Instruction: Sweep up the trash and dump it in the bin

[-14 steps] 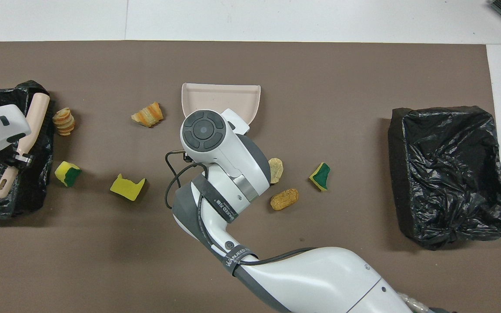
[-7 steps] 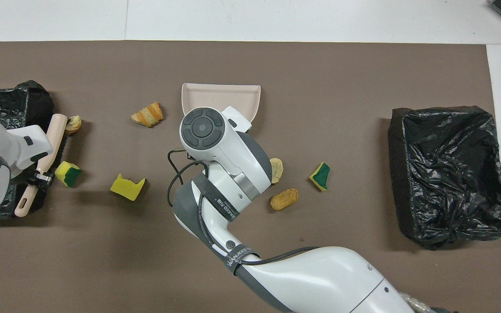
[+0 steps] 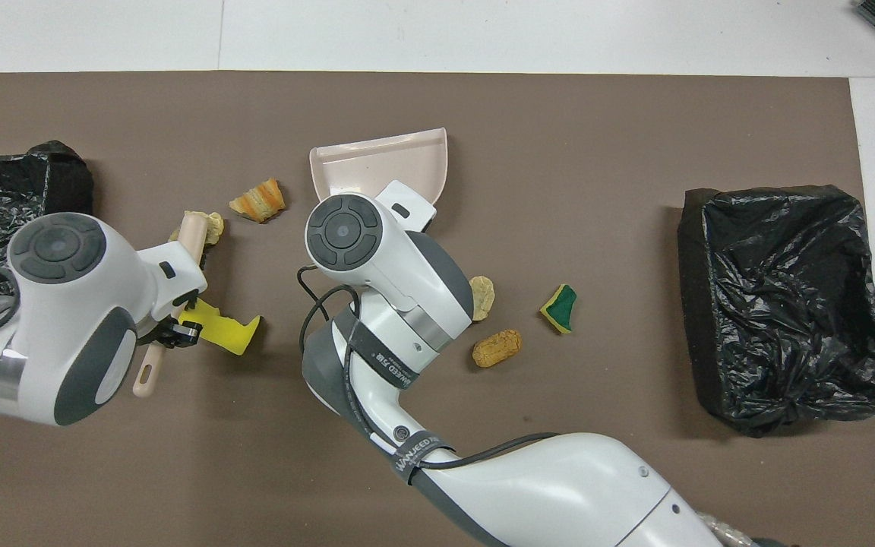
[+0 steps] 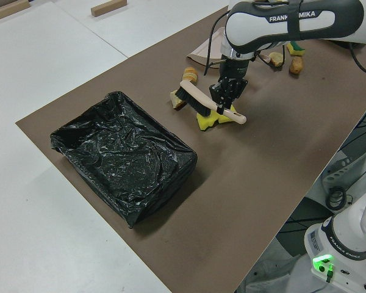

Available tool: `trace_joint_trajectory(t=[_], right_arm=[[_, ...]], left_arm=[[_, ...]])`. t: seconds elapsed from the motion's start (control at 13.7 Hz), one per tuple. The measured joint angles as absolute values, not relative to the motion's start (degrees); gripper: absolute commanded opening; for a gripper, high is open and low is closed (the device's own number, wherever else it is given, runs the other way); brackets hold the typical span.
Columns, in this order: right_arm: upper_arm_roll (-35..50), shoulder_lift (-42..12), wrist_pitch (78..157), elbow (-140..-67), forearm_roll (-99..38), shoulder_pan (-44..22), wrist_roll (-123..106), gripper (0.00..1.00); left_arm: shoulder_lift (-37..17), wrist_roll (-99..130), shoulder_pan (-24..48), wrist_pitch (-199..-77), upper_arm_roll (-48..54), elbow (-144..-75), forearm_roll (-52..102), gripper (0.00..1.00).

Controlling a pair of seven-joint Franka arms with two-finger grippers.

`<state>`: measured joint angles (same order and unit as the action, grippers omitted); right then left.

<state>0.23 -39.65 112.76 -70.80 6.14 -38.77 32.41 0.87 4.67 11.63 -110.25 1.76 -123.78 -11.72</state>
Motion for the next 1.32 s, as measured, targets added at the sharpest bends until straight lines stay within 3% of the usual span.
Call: trace_joint_trajectory(t=[0.22,0.51,0.8,1.1,1.32], right_arm=[[0.1,-36.3,111.2,-70.7,5.6,-36.4,18.6,0.0],[0.1,-30.1,105.9,-73.8,1.2,-31.4,0.9,0.0],[0.2,-26.4,97.4,-76.4,0.7,-29.6,-16.1,0.0],[0.1,-24.4,96.7,-81.5,3.2,-29.6,-28.2,0.0],[0.1,-22.4,96.7,-85.5,5.2,-29.5,-34.9,0.0]], left_arm=[[1.3,6.8,13.3,-108.3,1.6,-122.5,-11.7,0.0],[0.5,3.9,13.1,-106.4,0.6,-115.0,-11.7,0.0],[-8.8,-0.9,12.8,-107.1,0.5,-105.3,-11.8,0.0],[-18.4,-4.5,9.6,-112.1,0.2,-96.9,-13.8,0.0],[-21.5,-17.2,8.9,-114.5,0.2,-94.7,-14.3,0.0]])
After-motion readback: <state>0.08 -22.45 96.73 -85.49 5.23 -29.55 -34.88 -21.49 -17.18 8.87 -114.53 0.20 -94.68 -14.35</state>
